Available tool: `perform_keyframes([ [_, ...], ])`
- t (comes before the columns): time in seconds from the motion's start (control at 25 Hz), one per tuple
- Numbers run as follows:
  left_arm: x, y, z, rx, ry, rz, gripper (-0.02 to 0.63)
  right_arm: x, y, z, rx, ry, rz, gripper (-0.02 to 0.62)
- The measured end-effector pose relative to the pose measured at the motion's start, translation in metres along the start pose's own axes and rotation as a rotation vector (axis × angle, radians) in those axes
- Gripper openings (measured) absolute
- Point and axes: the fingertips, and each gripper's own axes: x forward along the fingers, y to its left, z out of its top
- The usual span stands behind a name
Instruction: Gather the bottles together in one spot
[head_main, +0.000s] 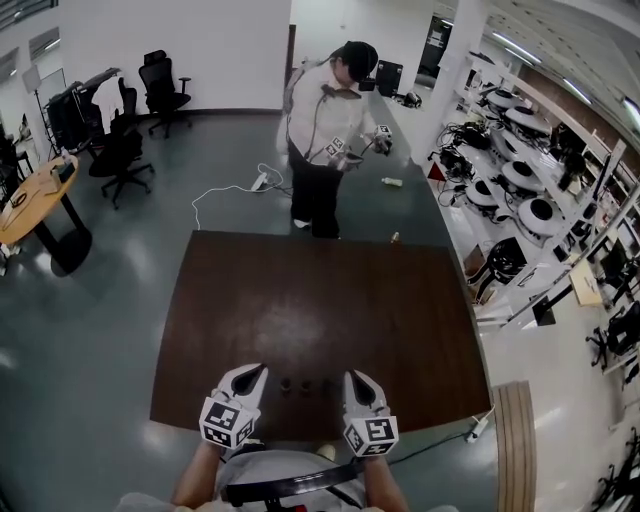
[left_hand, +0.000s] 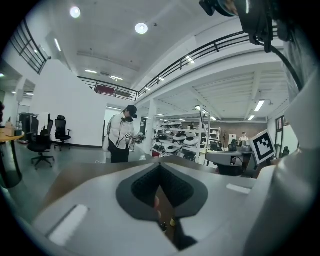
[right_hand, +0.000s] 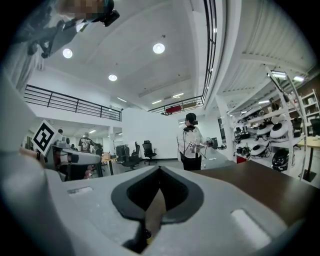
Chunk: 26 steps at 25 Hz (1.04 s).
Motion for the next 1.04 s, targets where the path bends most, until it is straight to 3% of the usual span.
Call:
perform_keyframes([
  [1.04, 0.01, 0.002, 0.0, 0.011, 0.015, -0.021, 0.002, 0.003, -0.006, -0.004, 0.006, 0.007, -0.015, 0.002],
])
